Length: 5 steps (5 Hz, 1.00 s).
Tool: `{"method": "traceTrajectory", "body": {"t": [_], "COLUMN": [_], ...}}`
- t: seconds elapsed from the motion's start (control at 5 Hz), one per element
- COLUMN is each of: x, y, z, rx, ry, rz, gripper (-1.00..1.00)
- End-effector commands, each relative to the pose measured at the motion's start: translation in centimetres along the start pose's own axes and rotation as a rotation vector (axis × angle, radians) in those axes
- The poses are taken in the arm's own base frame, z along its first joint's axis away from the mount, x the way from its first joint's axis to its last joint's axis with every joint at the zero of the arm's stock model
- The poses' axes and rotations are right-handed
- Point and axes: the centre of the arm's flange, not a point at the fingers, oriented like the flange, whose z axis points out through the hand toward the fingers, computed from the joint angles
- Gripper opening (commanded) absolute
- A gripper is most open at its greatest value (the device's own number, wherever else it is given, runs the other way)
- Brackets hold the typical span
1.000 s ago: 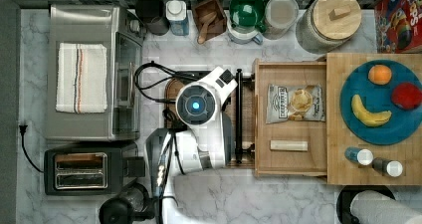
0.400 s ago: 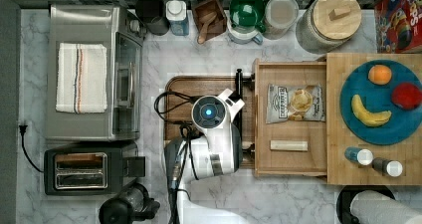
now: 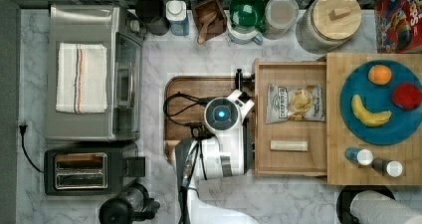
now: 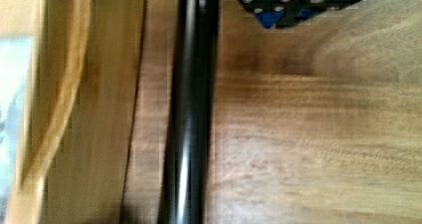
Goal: Close the drawer.
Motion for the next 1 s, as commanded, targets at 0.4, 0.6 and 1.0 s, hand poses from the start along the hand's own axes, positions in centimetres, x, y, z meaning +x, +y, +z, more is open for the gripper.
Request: {"method": "traceTrajectory", "body": {"t": [0.4,0.6,1.0], "x": [2.1,2.0,0.4], "y": [11.3,15.5,25.5], "z": [-4.2,-3.7,-2.6], "rx": [-0.028,-0.031,-0.063], "ry": [0.161,0.159,0.195], "rz": [0.004,-0.014,-0.072], "gripper": [-1.00,-1.00,-1.00]}}
